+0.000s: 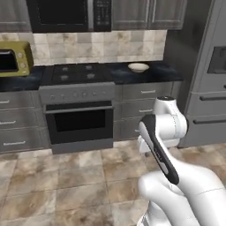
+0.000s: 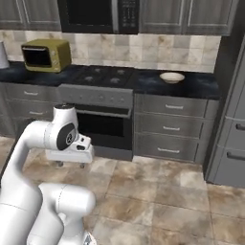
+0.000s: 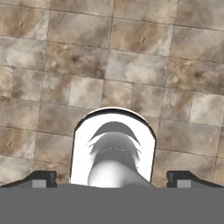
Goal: Pick the cup and bowl from the counter and place them on the counter next to the sink.
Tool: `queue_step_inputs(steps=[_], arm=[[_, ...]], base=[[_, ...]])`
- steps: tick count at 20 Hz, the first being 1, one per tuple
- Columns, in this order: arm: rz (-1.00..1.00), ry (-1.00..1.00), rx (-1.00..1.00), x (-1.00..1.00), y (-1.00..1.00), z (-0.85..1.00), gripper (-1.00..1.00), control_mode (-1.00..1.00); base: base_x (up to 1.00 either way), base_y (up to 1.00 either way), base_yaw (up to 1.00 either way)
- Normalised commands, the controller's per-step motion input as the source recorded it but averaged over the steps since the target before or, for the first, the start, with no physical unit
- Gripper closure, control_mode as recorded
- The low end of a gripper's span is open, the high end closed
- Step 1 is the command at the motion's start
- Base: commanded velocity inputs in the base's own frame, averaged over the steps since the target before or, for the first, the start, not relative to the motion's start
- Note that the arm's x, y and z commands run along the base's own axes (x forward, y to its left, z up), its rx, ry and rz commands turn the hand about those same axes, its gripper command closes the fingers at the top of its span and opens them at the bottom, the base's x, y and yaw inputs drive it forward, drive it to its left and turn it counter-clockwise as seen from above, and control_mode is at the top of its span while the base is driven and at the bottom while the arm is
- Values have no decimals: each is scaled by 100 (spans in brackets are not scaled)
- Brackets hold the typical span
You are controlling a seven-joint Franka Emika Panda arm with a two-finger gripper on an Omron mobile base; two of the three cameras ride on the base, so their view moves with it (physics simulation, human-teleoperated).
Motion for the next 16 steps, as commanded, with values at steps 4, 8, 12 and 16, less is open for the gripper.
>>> queue_step_inputs(steps=[4,8,12,16], arm=[[0,0,0,0,0,0,-100,100],[0,0,0,0,0,0,-100,100],[0,0,0,0,0,0,-100,100],[0,0,0,0,0,0,-100,100]], base=[[100,29,-21],[100,14,-5],[100,0,-1],[100,0,-1]])
